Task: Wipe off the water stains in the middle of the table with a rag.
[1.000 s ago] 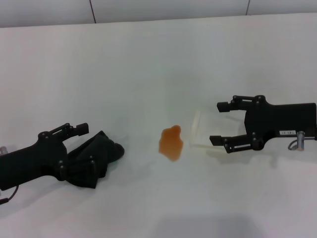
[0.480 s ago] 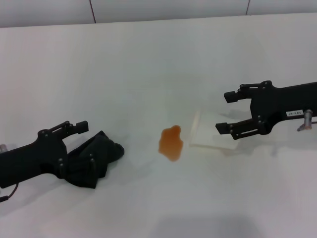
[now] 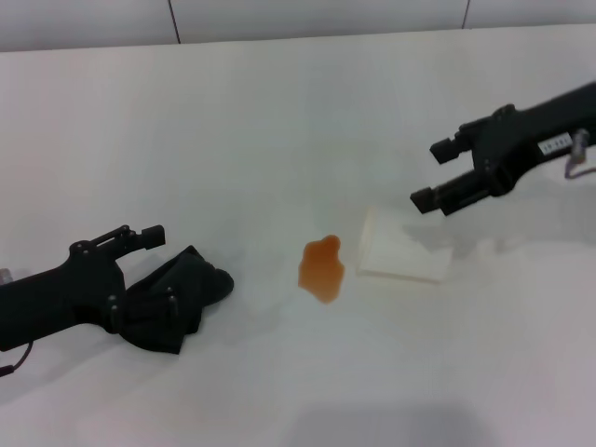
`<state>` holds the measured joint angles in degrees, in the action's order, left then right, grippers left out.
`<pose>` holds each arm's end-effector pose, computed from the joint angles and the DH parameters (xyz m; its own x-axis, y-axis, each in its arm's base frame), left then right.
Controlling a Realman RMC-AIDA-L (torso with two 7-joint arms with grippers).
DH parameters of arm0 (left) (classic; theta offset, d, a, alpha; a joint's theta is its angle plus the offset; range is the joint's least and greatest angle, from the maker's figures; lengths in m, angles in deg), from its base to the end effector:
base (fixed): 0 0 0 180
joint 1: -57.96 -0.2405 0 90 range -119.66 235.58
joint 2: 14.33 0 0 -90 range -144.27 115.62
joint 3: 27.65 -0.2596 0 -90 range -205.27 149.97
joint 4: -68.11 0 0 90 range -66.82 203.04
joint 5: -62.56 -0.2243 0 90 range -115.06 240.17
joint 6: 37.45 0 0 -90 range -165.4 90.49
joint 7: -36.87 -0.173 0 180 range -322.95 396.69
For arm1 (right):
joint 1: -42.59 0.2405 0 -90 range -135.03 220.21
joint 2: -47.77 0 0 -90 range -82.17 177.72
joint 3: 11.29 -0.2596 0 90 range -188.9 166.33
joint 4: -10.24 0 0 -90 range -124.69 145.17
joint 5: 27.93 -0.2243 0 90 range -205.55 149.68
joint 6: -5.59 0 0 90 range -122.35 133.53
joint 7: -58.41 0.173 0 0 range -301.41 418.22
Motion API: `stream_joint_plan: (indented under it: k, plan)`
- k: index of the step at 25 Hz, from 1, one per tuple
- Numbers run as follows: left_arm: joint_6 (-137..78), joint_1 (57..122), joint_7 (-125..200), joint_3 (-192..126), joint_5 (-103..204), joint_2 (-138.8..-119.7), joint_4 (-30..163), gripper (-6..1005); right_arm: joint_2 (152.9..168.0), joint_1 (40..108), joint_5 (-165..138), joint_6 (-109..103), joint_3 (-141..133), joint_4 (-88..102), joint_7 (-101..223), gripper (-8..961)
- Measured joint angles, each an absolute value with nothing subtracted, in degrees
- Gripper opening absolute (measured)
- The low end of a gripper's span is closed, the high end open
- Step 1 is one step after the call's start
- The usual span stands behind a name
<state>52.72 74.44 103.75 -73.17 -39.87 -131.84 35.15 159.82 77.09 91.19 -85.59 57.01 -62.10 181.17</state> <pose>-0.3205 0.2856 -0.0262 0.7389 0.3271 0.5891 0.5229 -0.8297 -0.1952 0.1595 0.3858 0.0210 0.9170 -0.3883 -0.0909 -0.3985 -0.9012 -0.1704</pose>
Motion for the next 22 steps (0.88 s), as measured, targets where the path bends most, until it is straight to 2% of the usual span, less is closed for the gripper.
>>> stream_joint_plan:
  k: [2, 7, 22]
  plan:
    - [52.72, 74.52, 103.73, -73.22, -39.86, -131.84, 35.15, 890, 160.24, 79.50, 96.00, -85.64, 57.29, -61.88, 182.98, 858]
    - [52.71, 75.39, 103.67, -73.18, -39.86, -131.97, 35.15, 890, 162.92, 83.00, 106.98, -86.52, 58.84, -62.07, 183.67, 858]
    - [52.72, 76.15, 103.66, -73.16, -39.89, -132.11, 35.15, 889, 163.32, 82.82, 108.93, -82.79, 69.06, -61.06, 184.90, 857]
